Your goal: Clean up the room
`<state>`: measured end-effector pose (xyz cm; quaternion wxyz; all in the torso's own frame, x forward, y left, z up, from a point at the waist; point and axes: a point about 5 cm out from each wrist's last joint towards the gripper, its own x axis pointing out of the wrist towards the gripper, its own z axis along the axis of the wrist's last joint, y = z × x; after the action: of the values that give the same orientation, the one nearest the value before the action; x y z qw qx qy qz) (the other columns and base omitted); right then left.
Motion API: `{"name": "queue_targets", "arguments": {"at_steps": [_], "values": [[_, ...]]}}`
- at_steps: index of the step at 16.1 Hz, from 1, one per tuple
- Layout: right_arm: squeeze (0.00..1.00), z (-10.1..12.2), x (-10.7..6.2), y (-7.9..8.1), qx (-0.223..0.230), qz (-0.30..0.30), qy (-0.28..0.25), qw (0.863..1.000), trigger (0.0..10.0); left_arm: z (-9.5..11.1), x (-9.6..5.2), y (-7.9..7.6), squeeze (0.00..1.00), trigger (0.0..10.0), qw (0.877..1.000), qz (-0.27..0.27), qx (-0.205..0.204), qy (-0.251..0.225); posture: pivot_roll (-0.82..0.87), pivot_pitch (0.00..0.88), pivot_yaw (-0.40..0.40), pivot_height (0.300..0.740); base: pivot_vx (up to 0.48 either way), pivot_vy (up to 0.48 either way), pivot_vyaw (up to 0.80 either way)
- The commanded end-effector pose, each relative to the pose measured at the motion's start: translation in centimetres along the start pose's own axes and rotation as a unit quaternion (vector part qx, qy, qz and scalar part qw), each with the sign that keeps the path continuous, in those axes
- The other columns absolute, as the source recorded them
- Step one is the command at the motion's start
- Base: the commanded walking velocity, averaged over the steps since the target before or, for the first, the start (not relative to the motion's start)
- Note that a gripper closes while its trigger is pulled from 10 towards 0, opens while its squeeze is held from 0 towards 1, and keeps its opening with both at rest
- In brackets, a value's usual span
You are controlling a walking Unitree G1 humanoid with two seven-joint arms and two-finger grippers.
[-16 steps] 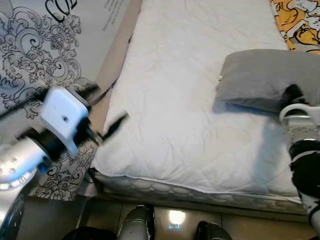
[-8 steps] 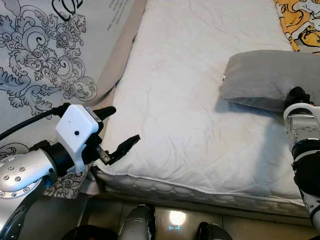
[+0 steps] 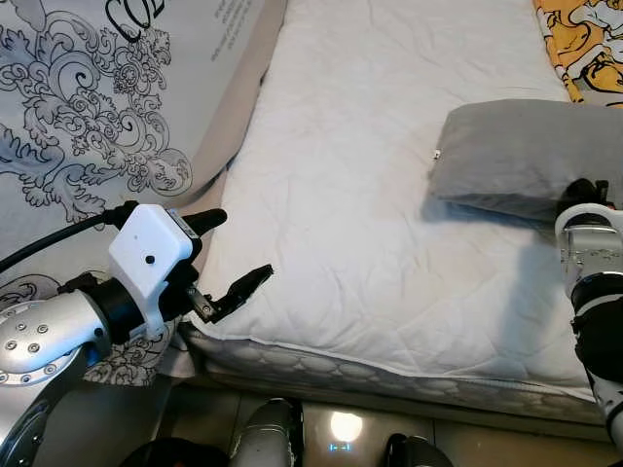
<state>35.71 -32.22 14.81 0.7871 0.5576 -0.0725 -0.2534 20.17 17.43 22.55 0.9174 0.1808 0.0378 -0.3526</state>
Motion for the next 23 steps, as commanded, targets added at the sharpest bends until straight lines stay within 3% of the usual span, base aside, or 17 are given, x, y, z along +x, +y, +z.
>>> {"name": "queue_targets", "arguments": {"at_steps": [1,7,11,14,17,19,21,23], "values": [[0.00,0.6,-0.1,-0.9,0.004,-0.016,-0.008,1.000,0.0,0.0,-0.2,0.0,0.33,10.0,1.000,0.000,0.001,0.004,0.30,0.184,0.113,0.740,0.000,0.000,0.00],[0.00,0.5,-0.2,-1.7,-0.032,-0.040,0.003,0.999,0.0,-0.1,-0.1,0.0,0.33,10.0,1.000,0.003,0.000,0.005,0.29,0.173,0.112,0.740,0.000,0.000,0.00],[0.00,0.1,-0.3,-1.9,-0.114,-0.051,0.033,0.992,0.0,-0.2,0.1,0.1,0.33,10.0,1.000,0.007,0.001,0.003,0.28,0.166,0.112,0.740,0.000,0.000,0.00],[0.00,-0.2,-0.3,-2.0,-0.134,-0.050,0.042,0.989,0.0,-0.3,0.2,0.2,0.33,10.0,1.000,0.009,0.002,0.004,0.28,0.157,0.111,0.740,0.000,0.000,0.00],[0.00,-1.3,-0.2,-0.8,-0.113,-0.008,0.063,0.992,0.0,-0.6,0.4,0.6,0.33,10.0,1.000,0.018,0.002,0.004,0.25,0.128,0.110,0.740,0.000,0.000,0.00],[0.00,-3.3,-0.2,1.2,-0.135,0.046,0.106,0.984,0.0,-0.8,0.6,1.1,0.33,10.0,1.000,0.030,0.002,0.002,0.23,0.102,0.104,0.740,0.000,0.000,0.00],[0.00,-5.4,-0.5,3.6,-0.134,0.114,0.151,0.973,0.0,-0.8,0.9,1.4,0.33,10.0,0.999,0.043,-0.001,-0.007,0.21,0.073,0.095,0.740,0.000,0.000,0.00],[0.00,-6.8,-0.8,5.0,-0.129,0.159,0.181,0.962,0.0,-0.9,1.3,1.5,0.33,10.0,0.999,0.048,-0.003,-0.013,0.20,0.060,0.091,0.740,0.000,0.000,0.00]]}}
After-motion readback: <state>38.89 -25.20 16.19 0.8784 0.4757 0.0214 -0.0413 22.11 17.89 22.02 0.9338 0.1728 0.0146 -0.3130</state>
